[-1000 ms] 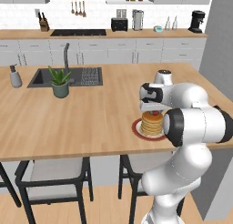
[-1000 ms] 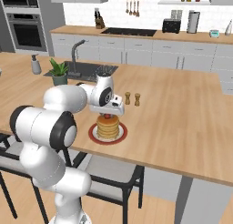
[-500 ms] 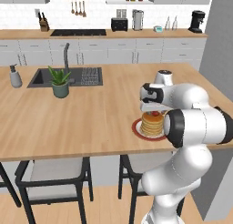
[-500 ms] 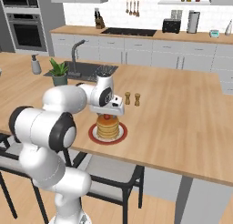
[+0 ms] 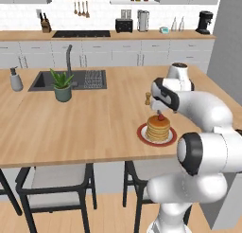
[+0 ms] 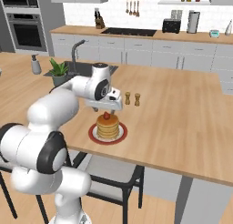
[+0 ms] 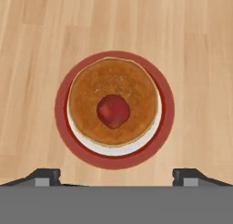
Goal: Take the strawberry from the fridge and place it on top of the pancake, located on the dining counter.
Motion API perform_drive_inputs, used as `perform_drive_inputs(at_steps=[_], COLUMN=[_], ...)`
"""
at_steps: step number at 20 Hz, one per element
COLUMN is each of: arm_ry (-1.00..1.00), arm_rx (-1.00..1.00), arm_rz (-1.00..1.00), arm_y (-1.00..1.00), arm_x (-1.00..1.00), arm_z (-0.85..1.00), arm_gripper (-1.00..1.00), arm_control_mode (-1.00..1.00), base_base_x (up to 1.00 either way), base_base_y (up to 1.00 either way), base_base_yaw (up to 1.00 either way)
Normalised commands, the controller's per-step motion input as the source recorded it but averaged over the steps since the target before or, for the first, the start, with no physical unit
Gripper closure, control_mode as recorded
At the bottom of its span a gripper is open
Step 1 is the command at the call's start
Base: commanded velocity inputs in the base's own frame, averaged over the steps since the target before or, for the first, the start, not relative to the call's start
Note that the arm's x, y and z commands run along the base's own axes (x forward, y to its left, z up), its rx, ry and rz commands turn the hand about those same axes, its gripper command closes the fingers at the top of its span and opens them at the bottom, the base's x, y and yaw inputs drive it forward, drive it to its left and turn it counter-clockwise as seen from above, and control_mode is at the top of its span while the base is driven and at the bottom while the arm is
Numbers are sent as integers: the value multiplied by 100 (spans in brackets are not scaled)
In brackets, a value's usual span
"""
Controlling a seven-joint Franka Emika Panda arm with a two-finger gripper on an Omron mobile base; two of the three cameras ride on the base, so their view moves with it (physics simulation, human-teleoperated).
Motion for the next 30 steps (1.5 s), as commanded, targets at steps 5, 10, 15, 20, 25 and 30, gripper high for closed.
perform_drive_inputs(at_steps=[5, 10, 15, 20, 25, 30], arm_ry=[-2, -1, 0, 0, -1, -3], arm_rx=[0, 0, 0, 0, 0, 0], arm_rz=[0, 0, 0, 0, 0, 0], arm_y=[0, 5, 8, 4, 0, 0], arm_x=[-53, -53, -39, -34, -49, -65], arm_z=[28, 27, 41, 38, 10, -7], arm_gripper=[-100, -100, -100, -100, -100, -100], arm_control_mode=[-100, -100, -100, -100, -100, -100], base_base_x=[0, 0, 0, 0, 0, 0], base_base_y=[0, 0, 0, 0, 0, 0], base_base_yaw=[0, 0, 0, 0, 0, 0])
